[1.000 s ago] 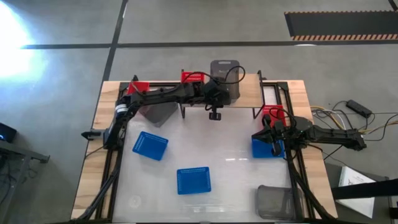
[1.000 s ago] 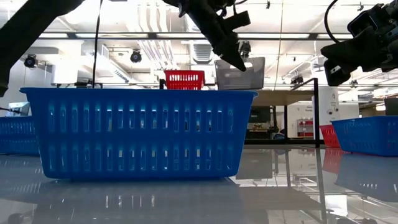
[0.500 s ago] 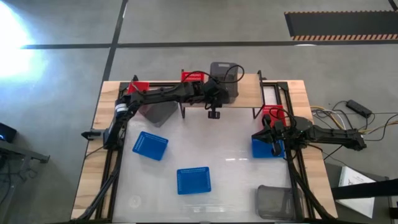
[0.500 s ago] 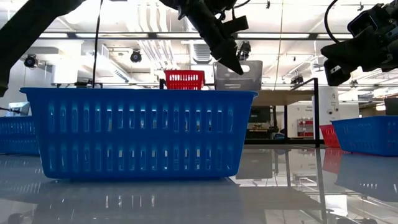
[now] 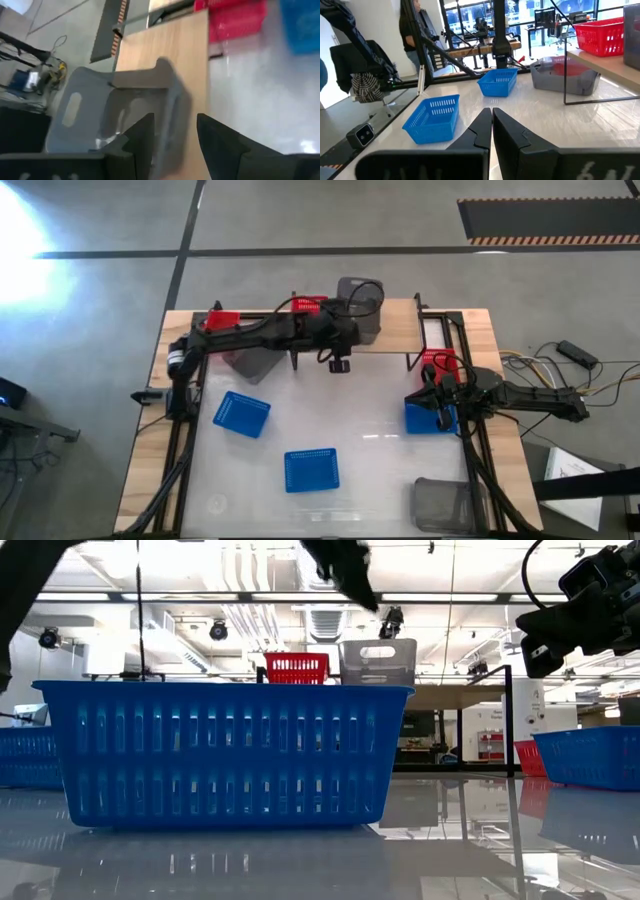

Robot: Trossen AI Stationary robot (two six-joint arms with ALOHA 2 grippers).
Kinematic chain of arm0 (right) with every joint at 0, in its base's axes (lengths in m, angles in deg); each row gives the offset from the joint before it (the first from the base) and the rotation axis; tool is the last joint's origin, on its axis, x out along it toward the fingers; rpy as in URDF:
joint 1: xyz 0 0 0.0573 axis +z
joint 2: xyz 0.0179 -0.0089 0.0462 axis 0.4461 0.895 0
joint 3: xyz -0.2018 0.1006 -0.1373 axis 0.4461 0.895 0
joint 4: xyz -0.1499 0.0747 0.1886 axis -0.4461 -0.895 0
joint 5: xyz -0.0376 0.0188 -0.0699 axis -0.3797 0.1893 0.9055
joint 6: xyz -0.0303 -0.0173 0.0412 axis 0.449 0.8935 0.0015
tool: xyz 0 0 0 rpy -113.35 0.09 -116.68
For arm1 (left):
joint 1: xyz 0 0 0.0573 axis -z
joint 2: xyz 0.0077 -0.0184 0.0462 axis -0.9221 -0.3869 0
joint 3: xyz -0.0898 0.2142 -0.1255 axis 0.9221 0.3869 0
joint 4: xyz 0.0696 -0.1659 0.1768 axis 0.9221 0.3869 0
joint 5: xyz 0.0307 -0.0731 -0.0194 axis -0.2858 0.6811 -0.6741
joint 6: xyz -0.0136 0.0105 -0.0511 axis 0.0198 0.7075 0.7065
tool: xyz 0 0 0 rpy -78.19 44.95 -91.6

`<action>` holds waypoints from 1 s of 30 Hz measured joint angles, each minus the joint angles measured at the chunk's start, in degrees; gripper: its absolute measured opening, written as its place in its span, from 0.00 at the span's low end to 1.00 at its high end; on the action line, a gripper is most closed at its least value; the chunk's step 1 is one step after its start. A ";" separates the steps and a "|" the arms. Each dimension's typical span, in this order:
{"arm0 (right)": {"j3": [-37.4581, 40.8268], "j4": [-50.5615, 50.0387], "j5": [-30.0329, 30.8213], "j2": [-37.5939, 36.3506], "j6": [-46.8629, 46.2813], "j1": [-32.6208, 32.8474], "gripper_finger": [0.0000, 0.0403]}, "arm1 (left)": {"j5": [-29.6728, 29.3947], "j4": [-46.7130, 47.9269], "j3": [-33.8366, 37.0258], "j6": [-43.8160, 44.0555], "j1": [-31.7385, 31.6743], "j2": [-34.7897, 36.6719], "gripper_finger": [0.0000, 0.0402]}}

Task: Stack baskets on shelf by color
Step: Put the middle blue bin on the shelf

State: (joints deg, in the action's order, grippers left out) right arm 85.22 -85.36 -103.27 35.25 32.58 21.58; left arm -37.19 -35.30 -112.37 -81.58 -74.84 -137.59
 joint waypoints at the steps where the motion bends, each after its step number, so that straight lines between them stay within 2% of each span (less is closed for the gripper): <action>1: 0.00 0.00 0.00 -0.01 0.00 0.00 0.02 | 0.02 0.72 0.30 1.90 0.97 1.04 0.33; 5: 0.00 0.00 0.00 0.01 0.00 0.00 0.02 | 0.37 1.08 4.25 6.17 6.62 4.97 0.33; 10: 0.02 0.00 0.00 0.01 0.00 0.00 0.02 | 0.17 -3.17 17.22 13.55 15.62 9.84 0.33; 13: 0.01 0.00 0.00 0.01 0.00 0.00 0.02 | -1.61 -11.74 28.28 21.30 21.13 13.82 0.33; 19: 0.00 0.88 0.02 -0.04 0.13 0.00 0.02 | -9.03 -32.21 51.55 37.86 31.62 20.91 0.33; 22: 0.02 2.18 -0.27 -0.03 -11.12 0.00 0.02 | -11.46 -43.16 60.84 44.54 36.41 22.60 0.33; 25: 0.02 5.15 1.65 0.11 -18.36 0.01 0.02 | -15.73 -52.79 67.43 48.18 40.83 22.80 0.33; 27: 0.44 8.45 1.47 0.34 -21.86 0.79 0.02 | -19.05 -56.84 69.99 49.24 43.44 22.81 0.33; 30: 0.59 16.33 1.96 1.53 -24.35 3.88 0.02 | -22.83 -58.04 70.96 49.35 46.67 23.00 0.33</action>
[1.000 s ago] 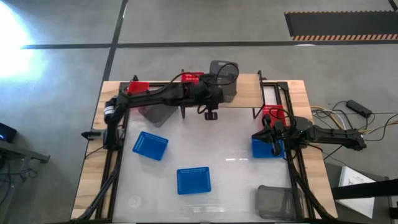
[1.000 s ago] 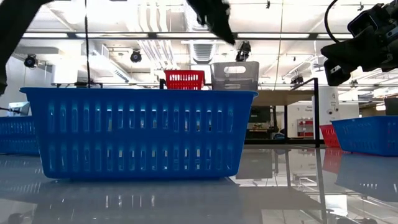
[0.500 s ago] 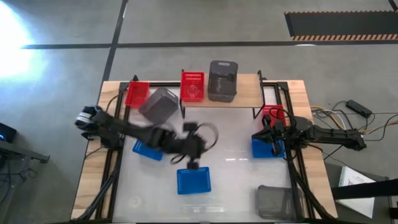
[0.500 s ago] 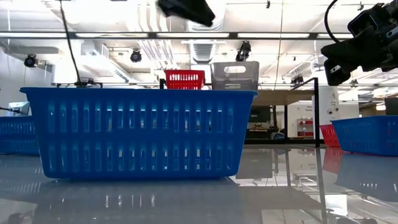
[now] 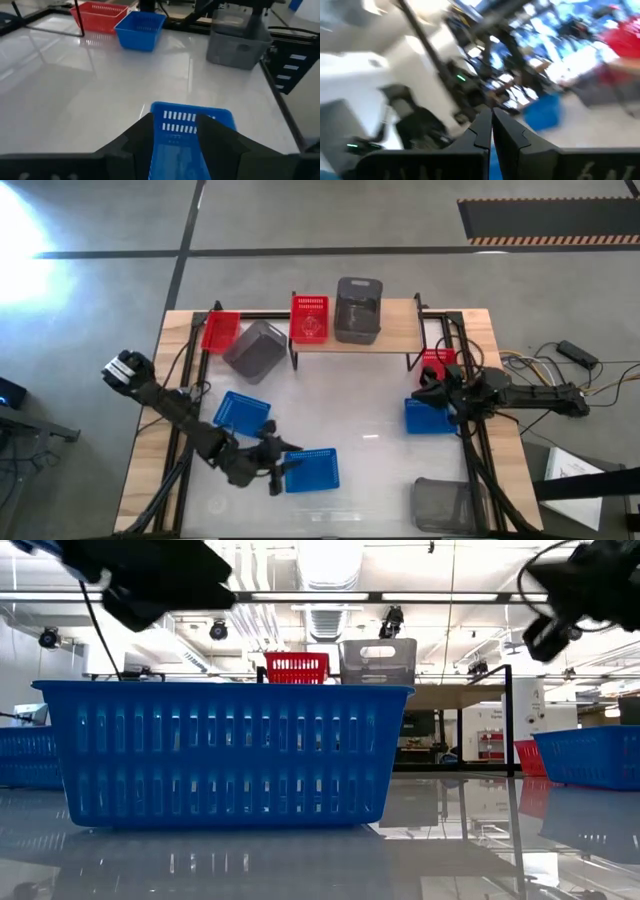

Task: Stack baskets on shelf by color
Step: Put the middle blue bin on the shelf

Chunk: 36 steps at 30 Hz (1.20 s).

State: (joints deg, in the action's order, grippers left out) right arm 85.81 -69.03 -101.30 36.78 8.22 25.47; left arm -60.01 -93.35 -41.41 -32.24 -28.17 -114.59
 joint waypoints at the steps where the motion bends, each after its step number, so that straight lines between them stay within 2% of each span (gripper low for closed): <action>1: 0.00 3.20 0.59 0.78 -0.02 1.41 0.02 | -0.62 -0.06 -0.02 -0.04 0.78 0.00 0.33; 4: 0.00 12.44 4.24 5.25 3.34 6.93 0.02 | -0.89 -0.06 -0.15 -0.05 2.18 0.00 0.33; 7: 0.02 18.22 11.06 12.22 7.88 13.28 0.02 | -0.99 -0.04 0.05 -0.05 2.59 0.00 0.33; 10: -0.11 21.61 20.10 22.07 10.50 18.88 0.02 | -0.99 0.83 0.66 -0.05 2.61 0.00 0.33; 12: -1.75 21.12 23.80 29.65 10.94 21.32 0.02 | -1.60 0.87 1.35 -0.07 2.41 0.00 0.33; 15: -7.03 20.85 23.90 41.85 13.19 22.30 0.02 | -5.19 0.98 2.19 -0.09 2.14 0.00 0.33; 17: -12.16 18.85 21.91 50.25 16.53 22.12 0.02 | -8.80 0.91 2.57 -0.17 2.03 0.00 0.33; 19: -17.94 13.69 20.29 57.72 20.50 21.46 0.03 | -12.23 0.95 2.93 -0.31 1.78 0.00 0.33; 22: -29.54 4.13 14.24 66.65 26.48 20.14 0.06 | -16.62 0.88 3.02 -0.52 1.14 0.00 0.33; 26: -44.49 -16.01 7.84 76.16 38.32 20.03 0.16 | -17.34 0.80 3.19 -2.38 0.00 0.00 0.33; 32: -65.17 -41.94 7.31 87.12 59.07 20.64 0.34 | -17.36 0.44 3.17 -7.06 -0.91 0.00 0.33; 36: -75.59 -52.28 6.91 94.38 68.31 20.64 0.40 | -17.34 0.47 3.17 -8.05 -0.97 0.00 0.33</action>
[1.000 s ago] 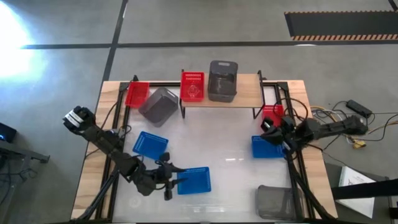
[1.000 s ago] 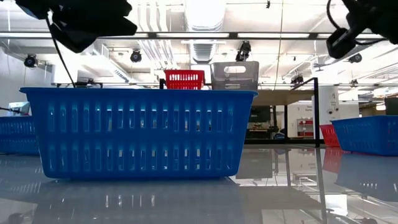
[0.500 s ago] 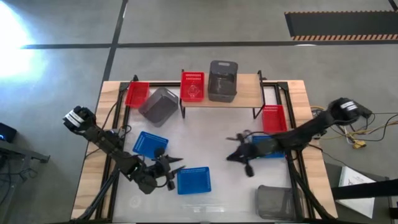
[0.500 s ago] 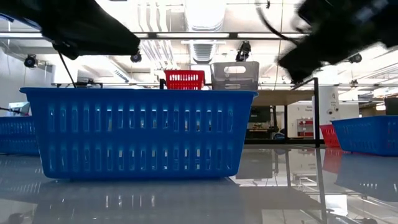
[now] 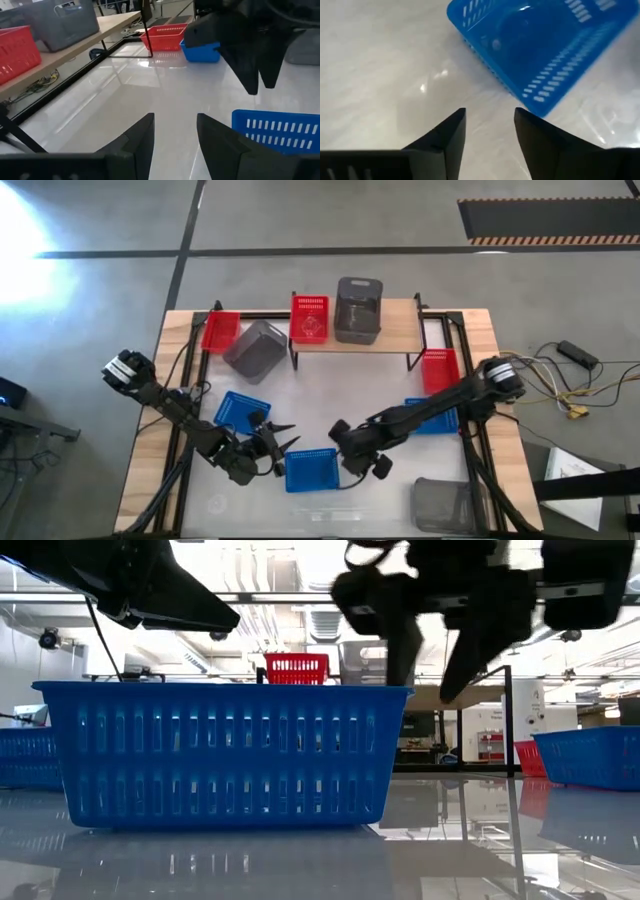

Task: Stack baskets on shelf by color
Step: Put the middle blue bin on the shelf

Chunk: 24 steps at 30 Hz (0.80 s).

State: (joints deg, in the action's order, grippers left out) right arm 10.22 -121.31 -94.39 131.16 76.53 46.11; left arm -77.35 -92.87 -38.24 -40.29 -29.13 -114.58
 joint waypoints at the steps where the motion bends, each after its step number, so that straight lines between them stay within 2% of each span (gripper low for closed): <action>1: -2.42 -2.10 0.04 1.79 1.67 0.00 0.41 | 0.00 0.01 0.00 0.02 0.00 0.00 0.33; 5: -10.89 -11.08 0.08 8.25 4.50 0.33 0.40 | 0.02 0.03 0.00 0.34 0.00 0.00 0.33; 10: -17.55 -16.68 0.11 11.58 5.55 1.66 0.36 | 0.04 0.01 0.04 0.46 0.00 -0.11 0.33; 14: -19.13 -20.17 4.05 11.71 4.96 3.30 0.33 | 0.33 -0.01 0.04 0.51 0.02 -0.11 0.33; 16: -19.32 -19.45 6.14 10.71 5.12 3.83 0.33 | 0.39 -0.03 0.04 0.55 0.04 -0.11 0.33; 19: -19.21 -16.00 6.06 9.47 6.43 4.09 0.33 | 0.50 -0.04 0.04 0.57 0.04 -0.11 0.33; 24: -18.26 -14.60 6.19 9.73 15.28 3.72 0.38 | 0.52 -0.08 0.07 1.57 0.11 -0.11 0.33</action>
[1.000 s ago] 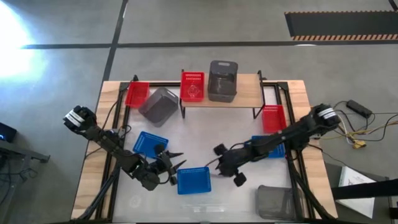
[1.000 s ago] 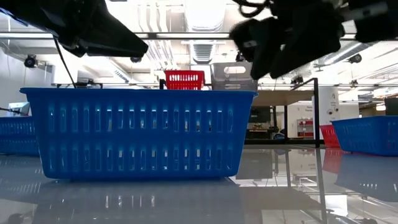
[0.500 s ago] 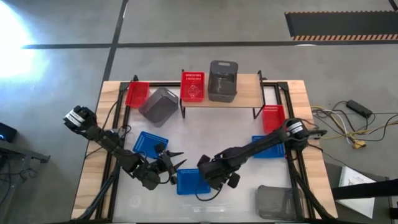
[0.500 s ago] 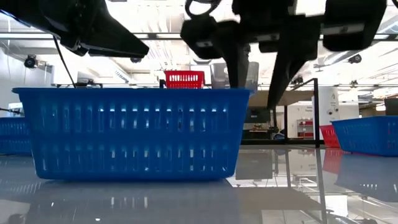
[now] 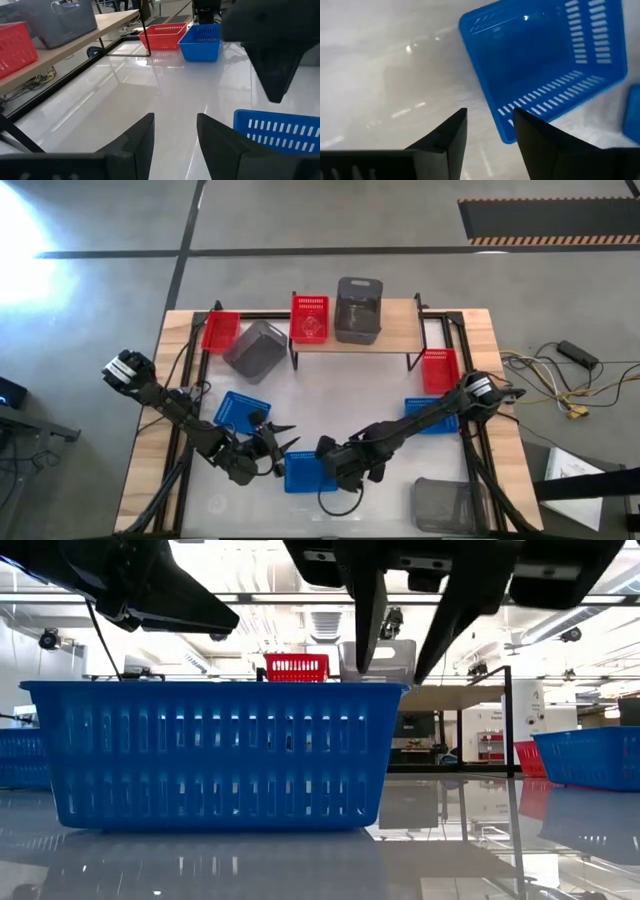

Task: Stack baskets on shelf by color
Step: Put the middle blue bin on the shelf

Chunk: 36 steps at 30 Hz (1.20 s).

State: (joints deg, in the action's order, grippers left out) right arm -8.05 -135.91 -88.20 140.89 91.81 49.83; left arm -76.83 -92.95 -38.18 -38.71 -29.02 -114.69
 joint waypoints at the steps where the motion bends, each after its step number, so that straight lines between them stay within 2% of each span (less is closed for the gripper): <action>1: 0.11 0.17 -0.07 0.23 1.86 -0.10 0.40 | 0.04 0.02 0.00 0.31 0.00 0.00 0.33; 5: 0.50 1.57 -0.06 2.78 5.93 -0.49 0.44 | 0.17 0.08 0.04 0.36 0.00 -0.02 0.33; 9: 0.52 5.25 0.08 5.46 7.39 -0.49 0.40 | 0.17 0.08 0.04 0.35 0.00 -0.02 0.33; 12: 0.52 5.65 0.03 6.86 6.21 -0.36 0.31 | 1.03 0.07 0.04 0.37 0.00 -0.02 0.33; 17: 0.54 4.99 -0.48 6.45 -2.55 -0.34 0.09 | 2.56 0.07 0.04 0.37 0.00 -0.02 0.33; 20: 0.54 3.31 -0.53 5.00 -8.56 -0.14 0.04 | 2.58 0.07 0.04 0.37 0.00 -0.02 0.33; 23: 0.86 -1.07 -0.50 1.65 -15.69 0.42 0.03 | 2.59 0.07 0.04 0.35 0.02 -0.02 0.33; 29: 5.08 -9.89 0.04 -11.15 -30.74 1.05 0.02 | 2.62 0.11 0.04 0.17 0.04 -0.02 0.33; 31: 6.26 -13.48 2.46 -16.43 -35.50 0.11 0.02 | 2.62 0.05 0.04 0.18 0.04 -0.02 0.33; 36: 6.79 -21.90 14.95 -29.13 -45.18 -5.83 0.02 | 2.62 -0.44 0.04 0.33 0.04 -0.02 0.33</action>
State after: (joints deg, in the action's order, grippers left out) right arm -1.25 -157.82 -73.25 111.76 46.63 44.00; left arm -74.20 -93.40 -38.13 -38.38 -28.98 -114.71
